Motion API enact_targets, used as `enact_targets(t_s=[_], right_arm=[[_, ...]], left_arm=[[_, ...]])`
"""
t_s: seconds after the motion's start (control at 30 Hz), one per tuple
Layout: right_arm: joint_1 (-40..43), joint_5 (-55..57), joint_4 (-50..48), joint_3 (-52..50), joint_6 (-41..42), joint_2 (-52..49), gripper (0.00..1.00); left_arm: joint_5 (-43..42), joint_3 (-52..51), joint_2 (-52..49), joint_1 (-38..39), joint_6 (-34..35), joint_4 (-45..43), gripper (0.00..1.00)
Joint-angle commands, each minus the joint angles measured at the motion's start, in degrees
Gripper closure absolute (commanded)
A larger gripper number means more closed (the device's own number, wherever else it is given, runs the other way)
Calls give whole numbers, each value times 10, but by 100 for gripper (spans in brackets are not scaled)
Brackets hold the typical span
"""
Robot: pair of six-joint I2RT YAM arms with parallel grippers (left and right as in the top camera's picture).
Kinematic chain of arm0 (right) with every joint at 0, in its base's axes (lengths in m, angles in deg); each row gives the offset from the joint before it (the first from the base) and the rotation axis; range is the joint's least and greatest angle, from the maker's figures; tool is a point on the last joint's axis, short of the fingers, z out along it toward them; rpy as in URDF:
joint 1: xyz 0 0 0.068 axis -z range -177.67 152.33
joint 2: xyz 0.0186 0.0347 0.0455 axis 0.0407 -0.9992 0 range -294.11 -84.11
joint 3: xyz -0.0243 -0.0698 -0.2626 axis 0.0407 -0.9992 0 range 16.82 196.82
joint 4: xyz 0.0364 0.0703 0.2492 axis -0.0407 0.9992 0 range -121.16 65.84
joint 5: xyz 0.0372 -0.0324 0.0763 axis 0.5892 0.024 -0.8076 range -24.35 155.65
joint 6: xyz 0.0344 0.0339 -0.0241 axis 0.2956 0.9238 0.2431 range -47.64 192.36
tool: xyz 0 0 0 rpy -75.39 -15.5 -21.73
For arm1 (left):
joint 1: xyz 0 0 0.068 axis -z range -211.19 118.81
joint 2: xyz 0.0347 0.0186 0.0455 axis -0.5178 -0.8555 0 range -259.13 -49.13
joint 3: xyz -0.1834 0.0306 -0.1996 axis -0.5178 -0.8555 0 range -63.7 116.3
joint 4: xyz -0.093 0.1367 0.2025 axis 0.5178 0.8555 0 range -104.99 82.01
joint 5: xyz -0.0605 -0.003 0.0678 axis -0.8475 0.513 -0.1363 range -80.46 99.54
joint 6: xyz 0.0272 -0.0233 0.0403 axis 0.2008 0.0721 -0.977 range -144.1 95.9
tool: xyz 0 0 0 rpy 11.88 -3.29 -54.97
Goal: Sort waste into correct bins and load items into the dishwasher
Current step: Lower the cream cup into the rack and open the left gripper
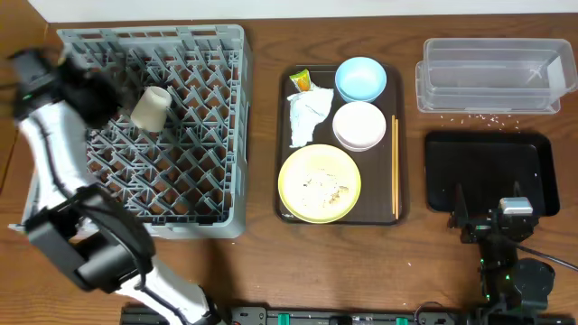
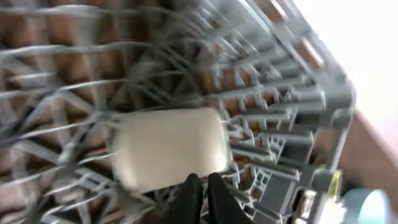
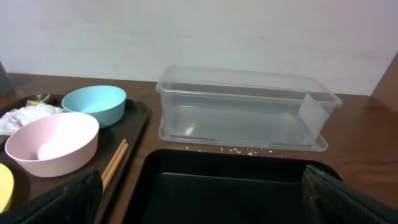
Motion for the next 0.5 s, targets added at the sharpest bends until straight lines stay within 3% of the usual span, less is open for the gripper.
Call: enact_targets(t_s=[0.0,0.2,0.47], right_arm=[[5,-2,2,-1,-9,3,1],[5,-2,2,-1,-9,3,1],[5,-2,2,-1,-9,3,1]], left_arm=[[122,-3,-16,57,-61,-11,92],[277,-3,-25,123,-61,-56,92],[280,-3,-41,136,-95,-91,92]])
